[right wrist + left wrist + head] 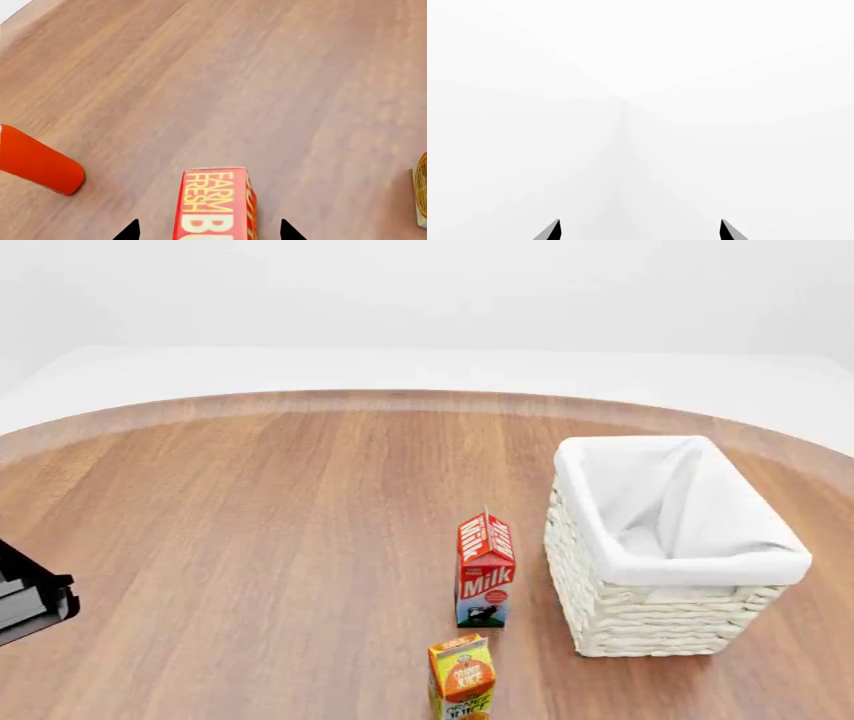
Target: Pick up the cream cheese box and the butter, and put them in the basket.
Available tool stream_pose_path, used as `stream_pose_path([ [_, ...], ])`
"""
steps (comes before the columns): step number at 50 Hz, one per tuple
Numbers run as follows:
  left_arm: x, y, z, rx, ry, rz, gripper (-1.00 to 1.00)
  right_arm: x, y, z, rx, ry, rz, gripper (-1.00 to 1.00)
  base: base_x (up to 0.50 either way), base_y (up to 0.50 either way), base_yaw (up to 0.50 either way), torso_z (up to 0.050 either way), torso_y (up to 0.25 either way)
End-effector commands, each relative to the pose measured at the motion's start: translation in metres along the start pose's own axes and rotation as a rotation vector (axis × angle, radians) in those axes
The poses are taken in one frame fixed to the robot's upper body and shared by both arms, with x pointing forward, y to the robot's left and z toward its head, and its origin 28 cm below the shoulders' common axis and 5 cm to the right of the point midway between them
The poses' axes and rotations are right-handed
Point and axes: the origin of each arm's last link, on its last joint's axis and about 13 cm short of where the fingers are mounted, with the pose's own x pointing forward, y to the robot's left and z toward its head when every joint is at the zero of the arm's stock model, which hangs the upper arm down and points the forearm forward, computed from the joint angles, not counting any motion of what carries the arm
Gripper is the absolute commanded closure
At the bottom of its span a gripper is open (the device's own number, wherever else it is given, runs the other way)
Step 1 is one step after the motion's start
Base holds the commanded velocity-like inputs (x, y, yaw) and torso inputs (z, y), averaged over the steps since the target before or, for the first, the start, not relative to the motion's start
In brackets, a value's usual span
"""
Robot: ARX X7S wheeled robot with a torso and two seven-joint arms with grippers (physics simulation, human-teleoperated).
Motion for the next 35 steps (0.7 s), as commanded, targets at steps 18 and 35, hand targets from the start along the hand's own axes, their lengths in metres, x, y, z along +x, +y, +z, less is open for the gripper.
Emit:
stream_pose_path([
  [18, 0.001, 0.003, 0.000, 0.014, -0.011, 0.012, -1.00, 0.015, -0.003, -0.004, 0.013, 0.013, -0.013, -1.00, 0.00, 0.00, 0.00, 0.000, 0.000],
  [35, 0.001, 0.003, 0.001, 0.013, -0.010, 0.008, -1.00, 0.005, 0.003, 0.000, -0.014, 0.071, 0.010, -1.00, 0.00, 0.00, 0.00, 0.000, 0.000],
])
